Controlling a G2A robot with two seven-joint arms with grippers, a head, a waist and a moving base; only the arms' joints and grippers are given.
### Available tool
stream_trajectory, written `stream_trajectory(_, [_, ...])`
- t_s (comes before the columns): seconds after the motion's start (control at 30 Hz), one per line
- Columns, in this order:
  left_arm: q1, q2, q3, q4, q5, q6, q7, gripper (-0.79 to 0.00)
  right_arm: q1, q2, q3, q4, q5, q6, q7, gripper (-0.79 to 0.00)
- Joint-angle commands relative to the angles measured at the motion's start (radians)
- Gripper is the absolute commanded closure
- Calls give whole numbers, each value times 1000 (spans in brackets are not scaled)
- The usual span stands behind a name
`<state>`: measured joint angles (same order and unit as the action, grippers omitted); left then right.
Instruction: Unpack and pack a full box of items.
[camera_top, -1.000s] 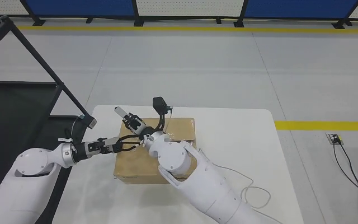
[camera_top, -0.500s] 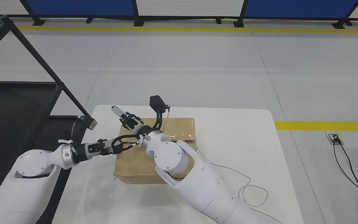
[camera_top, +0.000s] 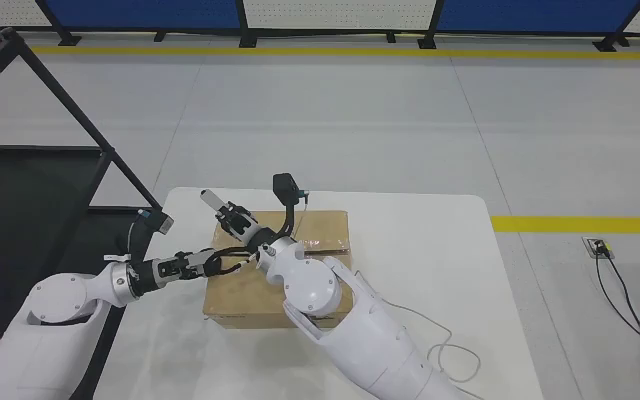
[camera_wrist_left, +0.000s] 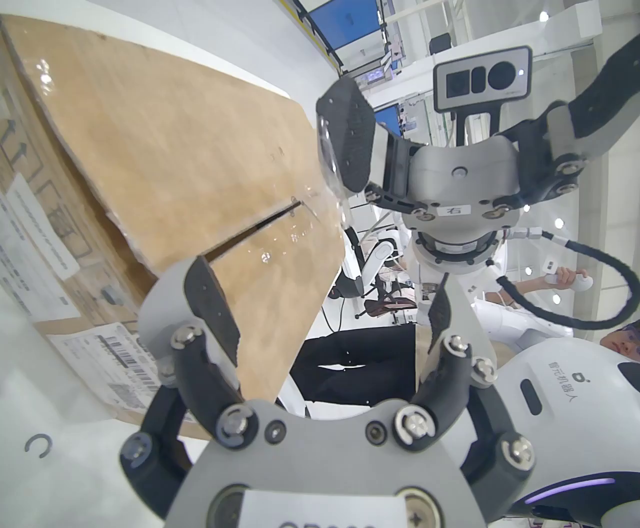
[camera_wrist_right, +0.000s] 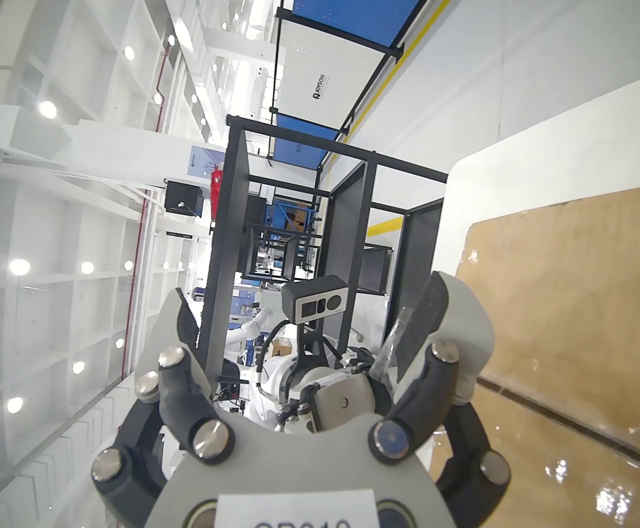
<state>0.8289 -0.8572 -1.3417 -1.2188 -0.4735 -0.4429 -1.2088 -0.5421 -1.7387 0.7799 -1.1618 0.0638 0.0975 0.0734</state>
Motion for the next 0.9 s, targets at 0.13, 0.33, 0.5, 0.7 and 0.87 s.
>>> stream_trajectory(0.13, [22, 6, -33, -2, -11, 2, 19, -785, -1, -8, 8, -9, -4, 18, 31, -785])
stream_trajectory(0.33, [43, 15, -74, 8, -24, 4, 21, -785, 62, -35, -13, 49, 6, 60, 68, -785])
stream_trajectory(0.5, [52, 18, -88, 9, -30, 6, 21, -785, 125, -65, -31, 120, 28, 70, 82, -785])
stream_trajectory(0.7, [57, 20, -101, 16, -39, 8, 30, -785, 190, -97, -36, 218, 65, 82, 119, -785])
stream_trajectory(0.87, [48, 18, -94, 23, -43, 16, 36, -785, 214, -118, -35, 261, 70, -7, 103, -785])
